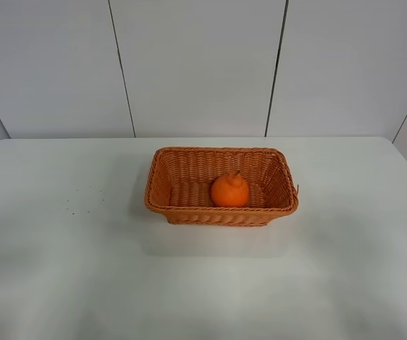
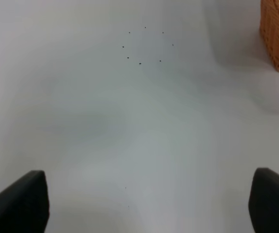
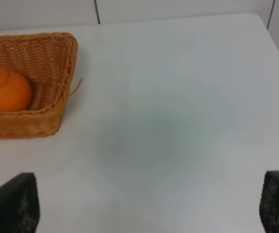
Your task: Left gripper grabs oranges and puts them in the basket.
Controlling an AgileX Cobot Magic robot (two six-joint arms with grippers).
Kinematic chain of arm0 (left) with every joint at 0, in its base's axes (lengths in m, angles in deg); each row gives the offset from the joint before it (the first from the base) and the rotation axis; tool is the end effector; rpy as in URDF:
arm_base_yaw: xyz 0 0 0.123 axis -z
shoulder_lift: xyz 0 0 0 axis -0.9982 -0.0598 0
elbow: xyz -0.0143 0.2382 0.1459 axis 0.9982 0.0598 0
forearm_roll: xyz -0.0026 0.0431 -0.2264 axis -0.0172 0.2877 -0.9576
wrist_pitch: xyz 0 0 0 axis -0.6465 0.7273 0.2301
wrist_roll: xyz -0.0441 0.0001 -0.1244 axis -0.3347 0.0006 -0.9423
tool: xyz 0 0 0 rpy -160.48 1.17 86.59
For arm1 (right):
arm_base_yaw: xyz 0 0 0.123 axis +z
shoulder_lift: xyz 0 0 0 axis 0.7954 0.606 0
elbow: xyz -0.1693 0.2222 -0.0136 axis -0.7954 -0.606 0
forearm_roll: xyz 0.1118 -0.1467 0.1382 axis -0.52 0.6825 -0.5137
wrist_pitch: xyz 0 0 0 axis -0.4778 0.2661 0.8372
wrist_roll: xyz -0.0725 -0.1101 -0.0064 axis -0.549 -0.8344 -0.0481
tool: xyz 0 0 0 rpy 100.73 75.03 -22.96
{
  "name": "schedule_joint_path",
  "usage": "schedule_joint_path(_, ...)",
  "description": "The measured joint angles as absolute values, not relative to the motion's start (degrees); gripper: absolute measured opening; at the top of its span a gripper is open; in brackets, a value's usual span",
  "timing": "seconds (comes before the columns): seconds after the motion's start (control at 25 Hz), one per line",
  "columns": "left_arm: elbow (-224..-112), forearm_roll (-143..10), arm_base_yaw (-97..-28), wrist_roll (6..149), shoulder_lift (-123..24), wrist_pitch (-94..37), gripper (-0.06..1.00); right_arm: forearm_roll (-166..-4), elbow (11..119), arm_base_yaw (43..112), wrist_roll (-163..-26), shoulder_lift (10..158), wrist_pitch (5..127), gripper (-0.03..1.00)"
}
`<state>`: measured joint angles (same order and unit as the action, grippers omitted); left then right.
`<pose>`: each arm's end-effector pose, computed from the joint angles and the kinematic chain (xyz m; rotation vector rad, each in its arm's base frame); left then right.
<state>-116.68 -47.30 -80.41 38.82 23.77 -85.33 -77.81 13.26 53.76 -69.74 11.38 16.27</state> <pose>0.0187 0.0095 0.2481 0.0296 2.0361 0.0050 0.0219 0.0013 0.2512 0.0150 2.0233 0.0425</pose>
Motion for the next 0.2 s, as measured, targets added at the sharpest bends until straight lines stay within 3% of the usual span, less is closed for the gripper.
schedule_joint_path(0.2, -116.7, -47.3, -80.4, 38.8, 23.8, -85.3, 0.93, -77.8, 13.3, 53.8, -69.7, 11.4, 16.3, 0.69)
